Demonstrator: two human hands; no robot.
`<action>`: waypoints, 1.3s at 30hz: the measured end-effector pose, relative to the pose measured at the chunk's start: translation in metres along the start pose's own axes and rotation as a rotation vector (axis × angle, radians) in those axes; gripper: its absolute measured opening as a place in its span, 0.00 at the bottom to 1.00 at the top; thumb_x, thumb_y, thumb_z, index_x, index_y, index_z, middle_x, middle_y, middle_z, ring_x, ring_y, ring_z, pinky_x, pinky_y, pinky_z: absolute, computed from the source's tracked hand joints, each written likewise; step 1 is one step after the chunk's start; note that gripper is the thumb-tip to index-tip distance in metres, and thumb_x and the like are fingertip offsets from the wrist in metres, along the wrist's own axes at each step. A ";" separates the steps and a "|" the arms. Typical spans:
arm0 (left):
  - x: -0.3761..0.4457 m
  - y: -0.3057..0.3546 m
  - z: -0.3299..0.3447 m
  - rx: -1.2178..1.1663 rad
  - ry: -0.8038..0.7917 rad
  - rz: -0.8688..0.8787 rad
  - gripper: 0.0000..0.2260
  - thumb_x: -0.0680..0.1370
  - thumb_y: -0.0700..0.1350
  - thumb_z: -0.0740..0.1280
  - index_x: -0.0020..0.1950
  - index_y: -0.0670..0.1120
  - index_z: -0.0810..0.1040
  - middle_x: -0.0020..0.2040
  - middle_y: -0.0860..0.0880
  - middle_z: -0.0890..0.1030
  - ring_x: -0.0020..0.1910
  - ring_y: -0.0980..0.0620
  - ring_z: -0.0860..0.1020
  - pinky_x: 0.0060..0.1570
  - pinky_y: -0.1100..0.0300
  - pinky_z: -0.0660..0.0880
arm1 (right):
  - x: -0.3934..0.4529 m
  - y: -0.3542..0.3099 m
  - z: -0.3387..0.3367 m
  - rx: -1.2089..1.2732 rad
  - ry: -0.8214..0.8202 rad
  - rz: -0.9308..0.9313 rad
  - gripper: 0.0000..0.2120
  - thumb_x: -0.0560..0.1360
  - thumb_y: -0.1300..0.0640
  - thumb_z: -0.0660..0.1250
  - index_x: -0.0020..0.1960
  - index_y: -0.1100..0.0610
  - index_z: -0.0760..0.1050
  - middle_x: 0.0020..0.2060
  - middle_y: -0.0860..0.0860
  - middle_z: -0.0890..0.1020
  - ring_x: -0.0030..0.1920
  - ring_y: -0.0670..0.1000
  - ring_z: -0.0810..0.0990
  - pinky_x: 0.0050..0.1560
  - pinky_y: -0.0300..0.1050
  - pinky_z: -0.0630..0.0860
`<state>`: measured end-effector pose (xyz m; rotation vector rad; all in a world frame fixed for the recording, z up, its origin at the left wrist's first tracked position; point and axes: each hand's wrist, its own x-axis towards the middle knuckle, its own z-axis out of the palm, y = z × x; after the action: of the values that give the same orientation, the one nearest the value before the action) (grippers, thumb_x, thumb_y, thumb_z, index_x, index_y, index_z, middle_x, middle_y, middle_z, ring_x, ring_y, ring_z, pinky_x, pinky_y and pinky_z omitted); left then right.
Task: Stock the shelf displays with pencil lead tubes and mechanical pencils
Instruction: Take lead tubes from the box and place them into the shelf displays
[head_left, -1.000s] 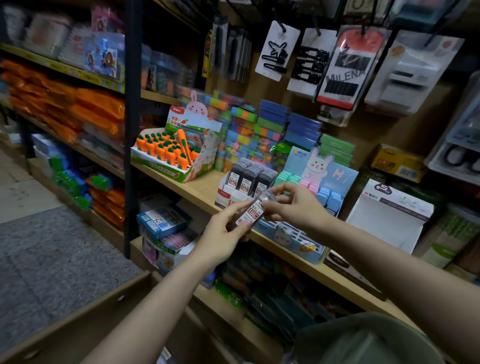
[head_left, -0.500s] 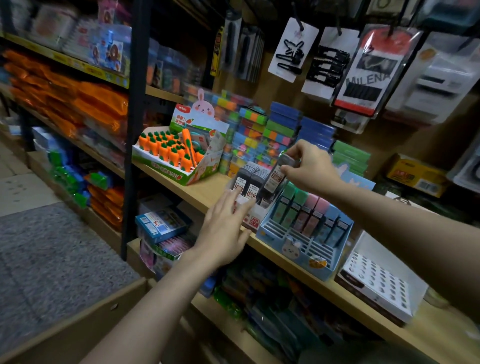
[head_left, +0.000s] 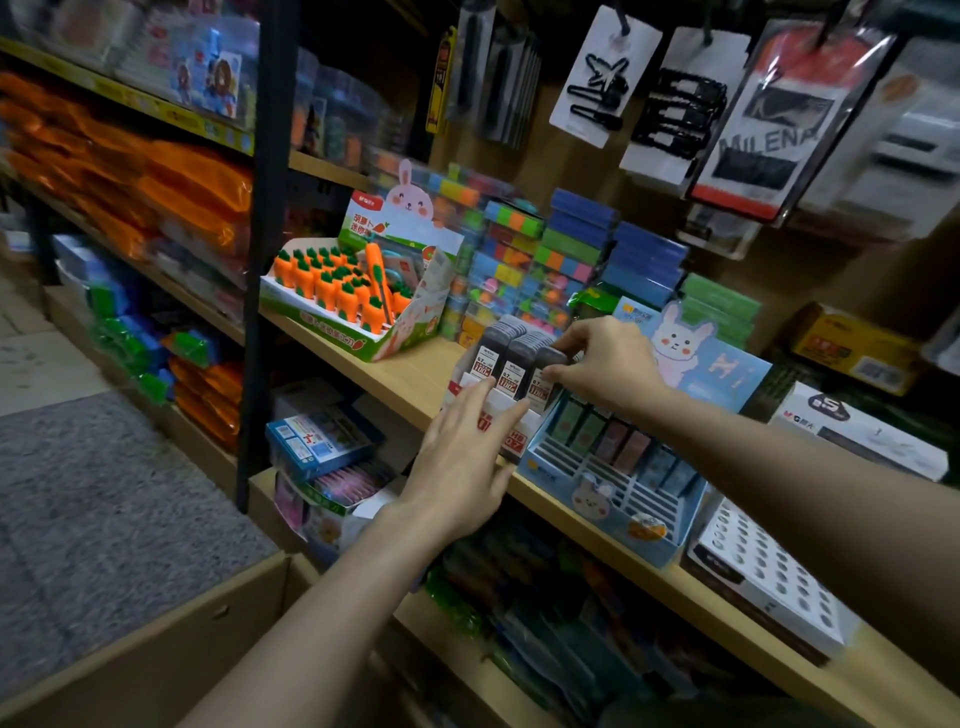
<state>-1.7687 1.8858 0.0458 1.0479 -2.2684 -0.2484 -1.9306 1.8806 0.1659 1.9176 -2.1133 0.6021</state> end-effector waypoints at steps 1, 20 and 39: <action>0.000 0.000 0.000 0.002 0.000 0.001 0.31 0.80 0.49 0.64 0.78 0.58 0.52 0.79 0.50 0.44 0.79 0.48 0.43 0.76 0.45 0.51 | 0.000 0.000 0.003 -0.034 0.018 -0.009 0.09 0.69 0.48 0.75 0.47 0.51 0.83 0.43 0.47 0.84 0.48 0.51 0.79 0.51 0.51 0.75; -0.040 -0.014 -0.007 -0.218 0.106 0.085 0.21 0.78 0.43 0.65 0.71 0.55 0.70 0.74 0.57 0.63 0.74 0.57 0.59 0.71 0.58 0.60 | -0.066 -0.009 0.008 0.051 0.311 -0.291 0.09 0.74 0.57 0.68 0.54 0.53 0.79 0.53 0.49 0.76 0.56 0.49 0.73 0.54 0.46 0.69; -0.318 -0.119 0.089 -0.370 0.014 -1.531 0.19 0.76 0.39 0.67 0.67 0.43 0.72 0.63 0.36 0.75 0.62 0.38 0.75 0.62 0.50 0.72 | -0.262 -0.114 0.285 0.387 -0.976 -0.205 0.22 0.77 0.59 0.65 0.70 0.61 0.70 0.65 0.62 0.74 0.67 0.59 0.71 0.65 0.40 0.63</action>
<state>-1.5917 2.0339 -0.2192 2.2629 -0.8687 -1.1598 -1.7562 1.9816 -0.1838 3.0501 -2.3213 -0.0227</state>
